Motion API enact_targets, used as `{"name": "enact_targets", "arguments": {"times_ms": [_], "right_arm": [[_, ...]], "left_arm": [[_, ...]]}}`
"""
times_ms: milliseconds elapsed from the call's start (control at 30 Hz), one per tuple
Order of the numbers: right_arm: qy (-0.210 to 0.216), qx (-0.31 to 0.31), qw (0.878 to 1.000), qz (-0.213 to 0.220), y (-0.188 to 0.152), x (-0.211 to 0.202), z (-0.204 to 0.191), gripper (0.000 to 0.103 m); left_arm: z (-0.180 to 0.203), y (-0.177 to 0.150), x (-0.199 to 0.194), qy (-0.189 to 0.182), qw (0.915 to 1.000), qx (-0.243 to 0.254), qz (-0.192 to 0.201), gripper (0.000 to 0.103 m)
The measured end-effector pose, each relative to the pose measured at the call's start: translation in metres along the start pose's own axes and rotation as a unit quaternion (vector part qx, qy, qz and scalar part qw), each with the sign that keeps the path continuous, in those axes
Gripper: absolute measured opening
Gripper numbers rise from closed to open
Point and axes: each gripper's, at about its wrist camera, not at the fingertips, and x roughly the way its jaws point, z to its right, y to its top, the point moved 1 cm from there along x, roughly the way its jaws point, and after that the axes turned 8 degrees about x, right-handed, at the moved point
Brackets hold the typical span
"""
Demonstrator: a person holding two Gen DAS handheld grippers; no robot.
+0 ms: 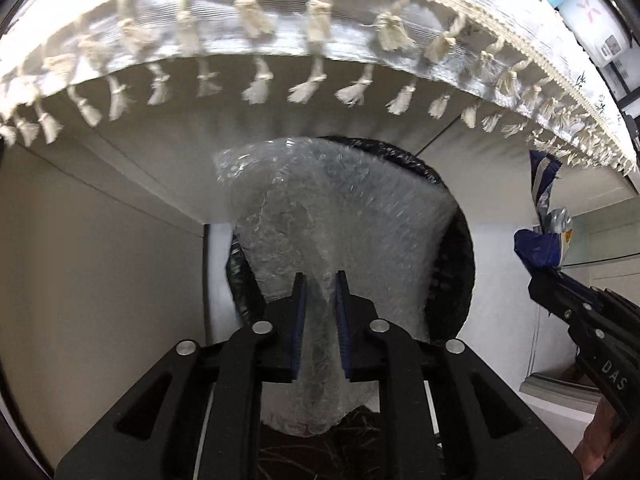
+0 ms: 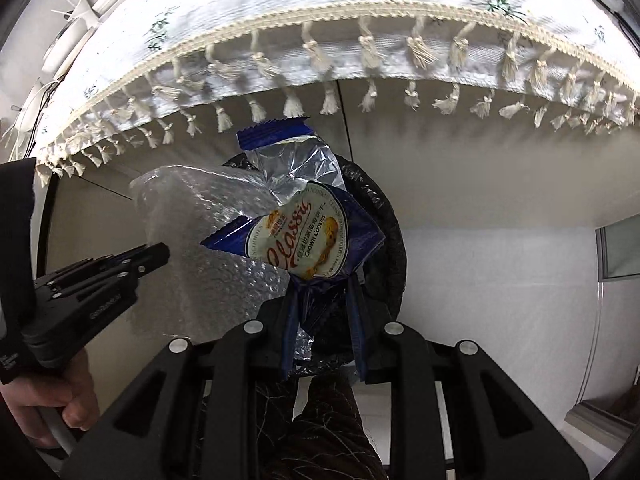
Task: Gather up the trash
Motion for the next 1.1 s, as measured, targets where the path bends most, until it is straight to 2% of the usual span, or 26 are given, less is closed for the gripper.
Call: {"name": "enact_targets", "arguments": {"times_ms": [167, 233, 333, 533, 767, 867, 967, 1033, 1100], "right_arm": [[0.001, 0.007, 1.0, -0.002, 0.002, 0.003, 0.004, 0.021], [0.002, 0.002, 1.0, -0.004, 0.004, 0.004, 0.001, 0.021], [0.003, -0.005, 1.0, 0.0, 0.007, 0.002, -0.005, 0.021], [0.005, -0.017, 1.0, -0.003, 0.015, 0.004, -0.018, 0.022], [0.011, -0.04, 0.999, -0.011, 0.015, 0.012, -0.033, 0.023], [0.019, -0.05, 0.999, -0.01, 0.014, 0.013, -0.041, 0.026], [0.019, -0.052, 0.998, -0.004, 0.016, 0.009, -0.044, 0.038], [0.011, -0.052, 0.999, 0.007, 0.02, 0.002, -0.043, 0.055], [0.011, -0.047, 0.999, 0.014, 0.026, -0.006, -0.042, 0.064]], "left_arm": [[0.007, 0.003, -0.001, -0.008, 0.9996, 0.016, 0.02, 0.039], [0.004, 0.009, -0.006, -0.009, 0.9994, 0.019, 0.028, 0.057], [0.0, 0.018, -0.016, -0.01, 0.999, 0.018, 0.038, 0.072], [-0.012, 0.025, -0.041, -0.012, 0.9983, 0.01, 0.056, 0.097], [-0.017, 0.025, -0.059, -0.008, 0.9981, 0.019, 0.058, 0.097], [-0.022, 0.023, -0.064, -0.005, 0.9983, 0.014, 0.057, 0.097], [-0.028, 0.021, -0.066, 0.005, 0.9982, 0.011, 0.059, 0.097], [-0.029, 0.024, -0.066, 0.009, 0.9982, 0.006, 0.059, 0.097], [-0.031, 0.025, -0.068, 0.016, 0.998, 0.0, 0.061, 0.097]]}}
